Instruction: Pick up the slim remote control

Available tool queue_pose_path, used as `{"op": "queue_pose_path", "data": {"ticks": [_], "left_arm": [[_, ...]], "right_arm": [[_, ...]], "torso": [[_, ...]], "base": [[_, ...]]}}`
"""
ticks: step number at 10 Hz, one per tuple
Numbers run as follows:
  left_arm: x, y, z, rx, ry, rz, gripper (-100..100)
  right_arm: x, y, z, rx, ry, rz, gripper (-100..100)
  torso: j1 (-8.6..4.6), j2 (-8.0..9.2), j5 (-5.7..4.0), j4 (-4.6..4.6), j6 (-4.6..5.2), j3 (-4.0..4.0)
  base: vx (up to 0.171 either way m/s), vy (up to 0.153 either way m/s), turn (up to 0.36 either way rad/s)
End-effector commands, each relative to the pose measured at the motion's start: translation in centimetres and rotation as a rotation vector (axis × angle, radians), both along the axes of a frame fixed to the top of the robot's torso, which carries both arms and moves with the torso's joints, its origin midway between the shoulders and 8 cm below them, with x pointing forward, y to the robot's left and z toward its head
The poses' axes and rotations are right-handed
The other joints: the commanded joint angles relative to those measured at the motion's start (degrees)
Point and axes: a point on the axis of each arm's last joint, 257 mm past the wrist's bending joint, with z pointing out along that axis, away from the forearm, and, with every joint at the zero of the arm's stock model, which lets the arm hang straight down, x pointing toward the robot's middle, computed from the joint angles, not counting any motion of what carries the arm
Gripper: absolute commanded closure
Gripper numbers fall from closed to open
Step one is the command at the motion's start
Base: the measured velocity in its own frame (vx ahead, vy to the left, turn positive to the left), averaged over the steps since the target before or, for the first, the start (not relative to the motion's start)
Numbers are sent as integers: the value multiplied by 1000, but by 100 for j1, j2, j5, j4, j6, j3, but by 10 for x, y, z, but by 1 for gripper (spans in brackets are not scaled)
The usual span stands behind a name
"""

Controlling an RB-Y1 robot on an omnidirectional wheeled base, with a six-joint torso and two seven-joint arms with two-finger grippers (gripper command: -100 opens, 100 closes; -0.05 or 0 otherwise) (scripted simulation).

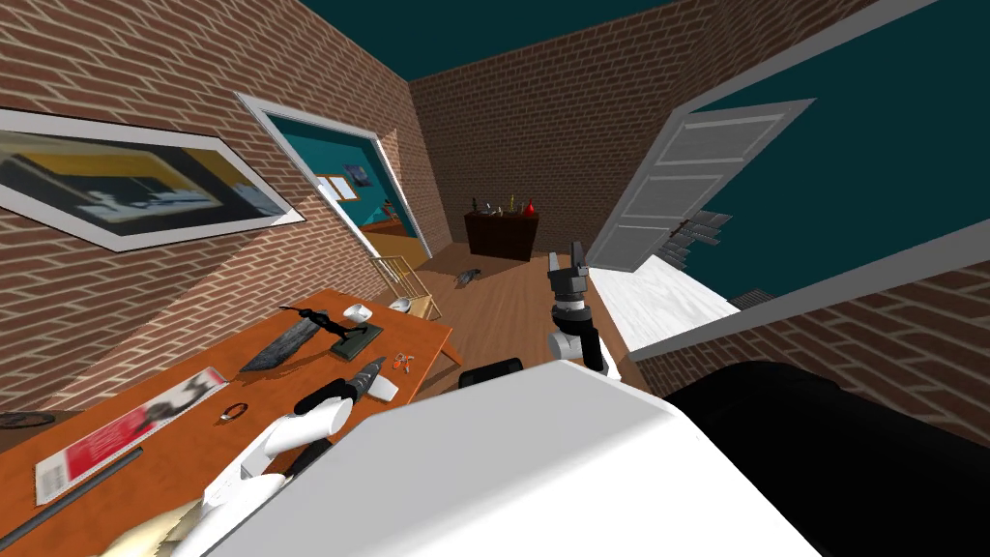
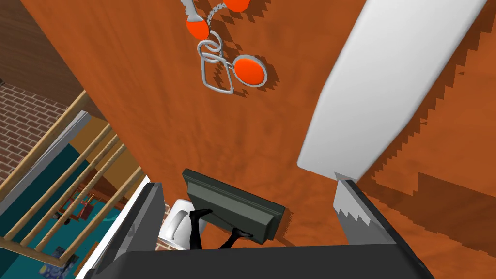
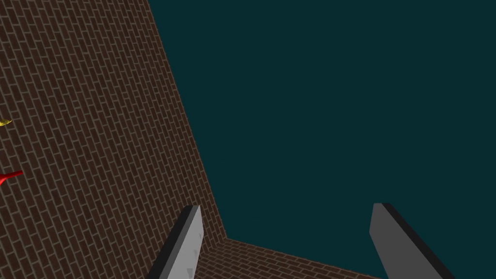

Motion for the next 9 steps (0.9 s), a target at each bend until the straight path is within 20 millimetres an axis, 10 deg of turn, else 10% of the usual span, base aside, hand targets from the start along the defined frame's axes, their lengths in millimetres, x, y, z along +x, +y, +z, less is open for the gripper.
{"op": "queue_pose_path", "data": {"ticks": [1,9], "left_arm": [[-11,5,-12,-3,61,10,-100],[-58,14,-50,-47,317,41,-100]], "right_arm": [[0,0,0,0,0,0,0],[0,0,0,0,0,0,0]], "torso": [[0,0,0,0,0,0],[6,-2,1,0,1,-1]], "base": [[-9,26,-146],[-13,42,-116]]}}
